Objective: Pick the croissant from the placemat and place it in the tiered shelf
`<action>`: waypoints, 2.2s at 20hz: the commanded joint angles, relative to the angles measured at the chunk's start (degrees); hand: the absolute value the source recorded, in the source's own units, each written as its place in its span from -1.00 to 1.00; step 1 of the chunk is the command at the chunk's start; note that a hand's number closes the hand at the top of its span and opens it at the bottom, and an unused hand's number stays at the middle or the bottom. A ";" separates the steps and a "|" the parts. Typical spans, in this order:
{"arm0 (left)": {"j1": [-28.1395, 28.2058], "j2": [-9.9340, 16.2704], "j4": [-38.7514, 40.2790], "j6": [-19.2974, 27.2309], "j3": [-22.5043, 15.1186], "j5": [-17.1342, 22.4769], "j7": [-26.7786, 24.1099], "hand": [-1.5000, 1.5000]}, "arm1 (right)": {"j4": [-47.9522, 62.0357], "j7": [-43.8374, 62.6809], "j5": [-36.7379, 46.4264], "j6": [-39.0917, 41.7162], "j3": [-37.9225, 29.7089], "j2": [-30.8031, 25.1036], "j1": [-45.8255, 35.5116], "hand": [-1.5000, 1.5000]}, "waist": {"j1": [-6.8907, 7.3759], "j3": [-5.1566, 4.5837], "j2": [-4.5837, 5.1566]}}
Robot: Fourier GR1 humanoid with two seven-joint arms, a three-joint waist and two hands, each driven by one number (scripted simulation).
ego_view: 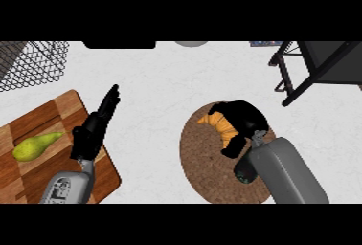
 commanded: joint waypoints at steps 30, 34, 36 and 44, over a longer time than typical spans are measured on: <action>0.71 1.63 -3.33 -2.78 1.97 0.89 2.49 0.00 | -60.82 38.56 -3.24 -11.94 -2.29 5.97 16.87 1.00 | -0.42 0.07 0.07; 1.32 -0.58 -1.29 -0.51 0.67 -0.92 -0.34 0.00 | -63.71 45.25 -2.72 -5.37 -9.05 2.53 8.09 1.00 | -0.30 0.03 0.13; 1.89 -0.55 -1.22 -0.46 0.49 -1.28 -0.44 0.00 | -64.37 48.77 -0.02 -5.01 -8.45 2.85 3.30 1.00 | -0.18 0.01 0.09; 0.79 -1.82 -0.42 0.69 -0.05 -2.33 -0.02 0.00 | -55.40 48.44 -3.23 -1.86 -23.04 -6.59 -11.98 1.00 | -0.20 0.02 0.18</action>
